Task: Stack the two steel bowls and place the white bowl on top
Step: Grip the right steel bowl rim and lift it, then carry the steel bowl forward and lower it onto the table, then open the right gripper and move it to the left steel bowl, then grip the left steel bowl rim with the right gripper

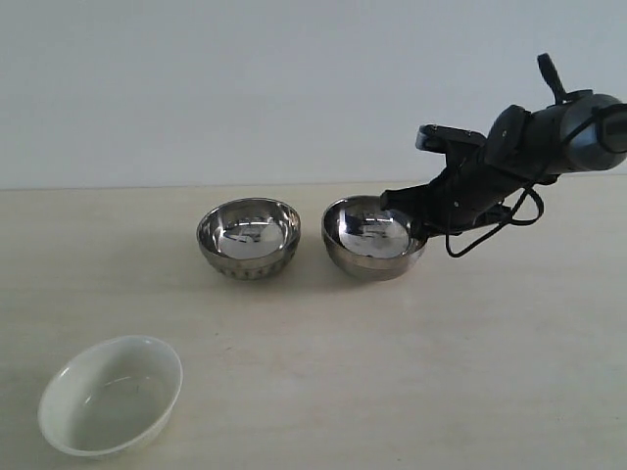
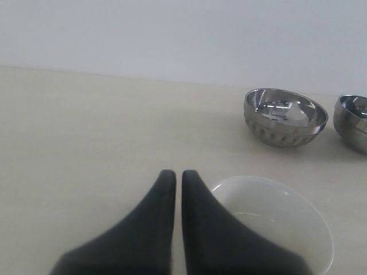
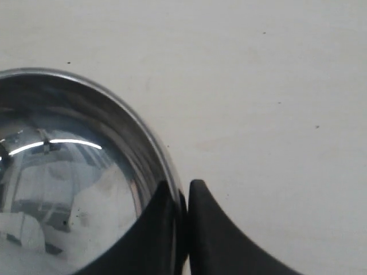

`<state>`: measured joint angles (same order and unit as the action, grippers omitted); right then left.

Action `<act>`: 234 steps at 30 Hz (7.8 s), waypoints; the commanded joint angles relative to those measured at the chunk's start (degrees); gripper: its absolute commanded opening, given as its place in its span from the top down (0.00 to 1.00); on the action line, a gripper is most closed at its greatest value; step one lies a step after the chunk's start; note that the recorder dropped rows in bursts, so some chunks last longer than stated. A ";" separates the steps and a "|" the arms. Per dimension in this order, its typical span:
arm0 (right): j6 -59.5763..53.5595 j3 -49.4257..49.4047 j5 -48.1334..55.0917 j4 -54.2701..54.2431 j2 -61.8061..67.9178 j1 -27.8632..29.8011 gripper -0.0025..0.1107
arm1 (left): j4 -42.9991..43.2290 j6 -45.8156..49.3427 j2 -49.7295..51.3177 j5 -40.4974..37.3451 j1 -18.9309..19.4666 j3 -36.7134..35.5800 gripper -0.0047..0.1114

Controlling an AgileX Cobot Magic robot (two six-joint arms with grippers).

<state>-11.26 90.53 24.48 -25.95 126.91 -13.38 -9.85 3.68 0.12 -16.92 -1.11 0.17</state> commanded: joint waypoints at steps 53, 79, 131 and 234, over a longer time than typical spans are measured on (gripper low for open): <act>11.26 -32.21 2.87 4.25 -37.10 -16.03 0.98 | 0.26 -0.55 -0.12 0.01 0.18 -0.17 0.93; 12.30 -32.21 -13.65 1.86 -19.93 -20.86 0.98 | 0.26 -0.55 -0.12 0.12 0.18 -0.17 0.93; 12.74 -32.08 -22.34 2.49 -17.65 -23.10 0.86 | 0.26 -0.55 -0.12 0.12 0.18 -0.17 0.93; 30.83 18.74 1.80 24.64 6.31 -18.08 0.98 | 0.26 -0.55 -0.12 0.12 0.18 -0.17 0.93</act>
<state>19.29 109.15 25.26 -1.33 136.44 -31.80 -9.85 3.68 0.12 -16.92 -1.11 0.17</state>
